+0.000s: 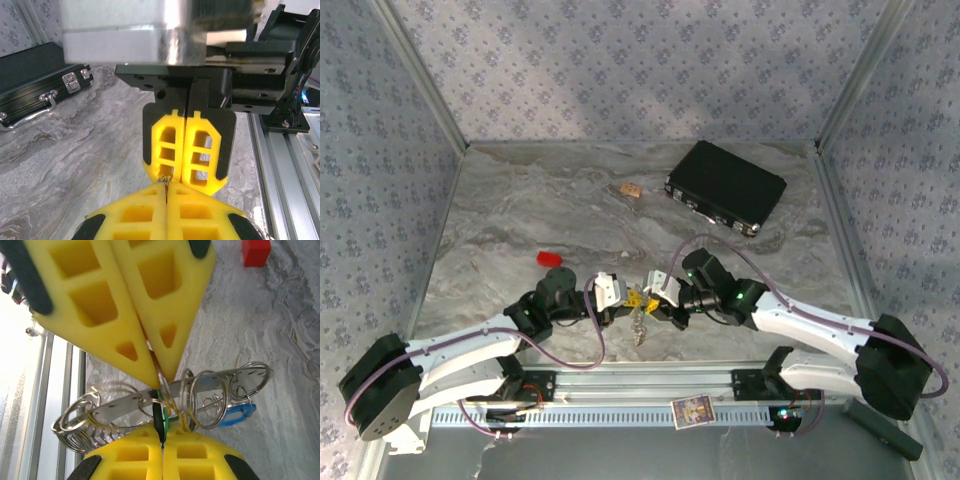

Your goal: Put the keys on the keyring

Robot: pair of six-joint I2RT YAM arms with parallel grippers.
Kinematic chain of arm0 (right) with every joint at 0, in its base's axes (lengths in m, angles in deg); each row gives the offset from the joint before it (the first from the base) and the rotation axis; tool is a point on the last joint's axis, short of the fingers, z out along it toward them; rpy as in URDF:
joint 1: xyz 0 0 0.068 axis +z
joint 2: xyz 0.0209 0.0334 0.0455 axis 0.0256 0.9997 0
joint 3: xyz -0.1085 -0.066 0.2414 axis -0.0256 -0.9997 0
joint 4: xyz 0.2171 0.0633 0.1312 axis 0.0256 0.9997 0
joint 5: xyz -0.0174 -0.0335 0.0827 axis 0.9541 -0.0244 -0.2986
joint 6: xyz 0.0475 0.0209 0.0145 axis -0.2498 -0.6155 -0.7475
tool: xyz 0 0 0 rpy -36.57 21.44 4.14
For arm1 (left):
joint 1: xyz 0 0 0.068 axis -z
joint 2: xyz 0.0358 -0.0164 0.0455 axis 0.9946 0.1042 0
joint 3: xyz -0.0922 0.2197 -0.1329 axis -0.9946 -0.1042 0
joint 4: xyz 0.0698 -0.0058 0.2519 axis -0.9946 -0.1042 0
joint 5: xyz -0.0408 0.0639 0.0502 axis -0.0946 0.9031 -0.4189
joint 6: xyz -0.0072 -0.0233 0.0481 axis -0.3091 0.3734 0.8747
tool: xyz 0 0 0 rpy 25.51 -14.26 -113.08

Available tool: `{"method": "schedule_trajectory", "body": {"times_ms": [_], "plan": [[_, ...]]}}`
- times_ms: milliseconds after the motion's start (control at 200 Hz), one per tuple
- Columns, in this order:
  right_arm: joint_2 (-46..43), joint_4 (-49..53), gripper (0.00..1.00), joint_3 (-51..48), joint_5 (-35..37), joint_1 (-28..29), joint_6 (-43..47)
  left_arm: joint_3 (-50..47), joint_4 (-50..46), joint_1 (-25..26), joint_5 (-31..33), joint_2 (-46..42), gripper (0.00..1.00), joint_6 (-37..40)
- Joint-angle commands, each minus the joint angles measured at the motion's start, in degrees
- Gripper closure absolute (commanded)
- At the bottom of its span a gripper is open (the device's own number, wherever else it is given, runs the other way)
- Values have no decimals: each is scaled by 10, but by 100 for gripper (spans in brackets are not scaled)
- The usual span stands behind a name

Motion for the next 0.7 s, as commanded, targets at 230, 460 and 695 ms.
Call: {"method": "schedule_trajectory", "body": {"times_ms": [230, 460, 695], "plan": [[-31, 3, 72, 12, 1, 3, 4, -2, 32, 2, -24, -8, 100, 6], [-44, -18, 71, 3, -14, -8, -3, -4, 43, 2, -34, -6, 100, 4], [-37, -30, 73, -2, -20, -10, -7, -4, 48, 1, -39, -2, 100, 4]]}}
